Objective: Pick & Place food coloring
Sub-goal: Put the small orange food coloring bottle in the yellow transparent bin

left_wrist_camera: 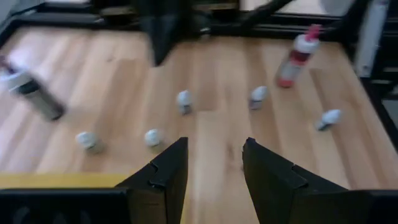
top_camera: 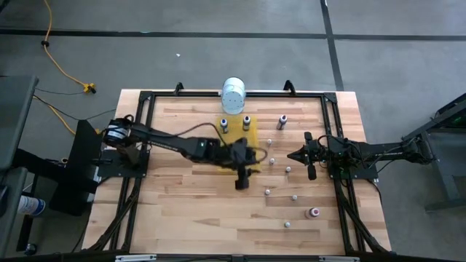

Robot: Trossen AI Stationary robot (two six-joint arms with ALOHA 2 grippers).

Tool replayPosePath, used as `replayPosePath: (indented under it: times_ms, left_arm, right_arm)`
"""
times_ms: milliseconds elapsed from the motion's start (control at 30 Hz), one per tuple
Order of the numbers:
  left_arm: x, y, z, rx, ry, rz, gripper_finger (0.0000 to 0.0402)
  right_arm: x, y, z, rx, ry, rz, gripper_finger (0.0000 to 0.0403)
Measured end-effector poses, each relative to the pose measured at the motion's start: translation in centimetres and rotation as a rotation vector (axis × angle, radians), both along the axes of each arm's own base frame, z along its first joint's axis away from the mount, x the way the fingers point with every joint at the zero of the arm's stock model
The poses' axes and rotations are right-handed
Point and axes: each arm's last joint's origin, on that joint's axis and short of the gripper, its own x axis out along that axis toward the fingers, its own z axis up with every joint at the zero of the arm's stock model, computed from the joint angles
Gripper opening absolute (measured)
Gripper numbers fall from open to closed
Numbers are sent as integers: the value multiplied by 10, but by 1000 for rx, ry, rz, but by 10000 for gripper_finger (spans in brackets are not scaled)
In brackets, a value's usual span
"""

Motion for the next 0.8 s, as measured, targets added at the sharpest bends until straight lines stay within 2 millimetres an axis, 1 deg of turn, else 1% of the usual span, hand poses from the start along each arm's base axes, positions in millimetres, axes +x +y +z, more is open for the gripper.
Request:
replayPosePath:
  times_ms: [100, 200, 267, 367, 500, 633, 800]
  left_arm:
    - [1, -16, -10, 53, 28, -74, 143]
    - [0, -28, -15, 110, 39, -150, 143]
    - [5, -37, -21, 137, 24, -217, 143]
    - [7, -46, -35, 163, 62, -276, 143]
    - [13, -51, -48, 137, 69, -311, 143]
    - [22, -52, -71, 134, 102, -284, 143]
    - [35, -51, -84, 124, 43, -269, 143]
  right_arm:
    - [0, 0, 0, 0, 0, 0, 0]
    - [0, 0, 0, 0, 1, 0, 0]
    - [0, 0, 0, 0, 1, 1, 0]
    - [0, 0, 0, 0, 4, 1, 0]
    - [0, 0, 0, 0, 4, 1, 0]
    - [0, 0, 0, 0, 3, 1, 0]
    - [0, 0, 0, 0, 3, 1, 0]
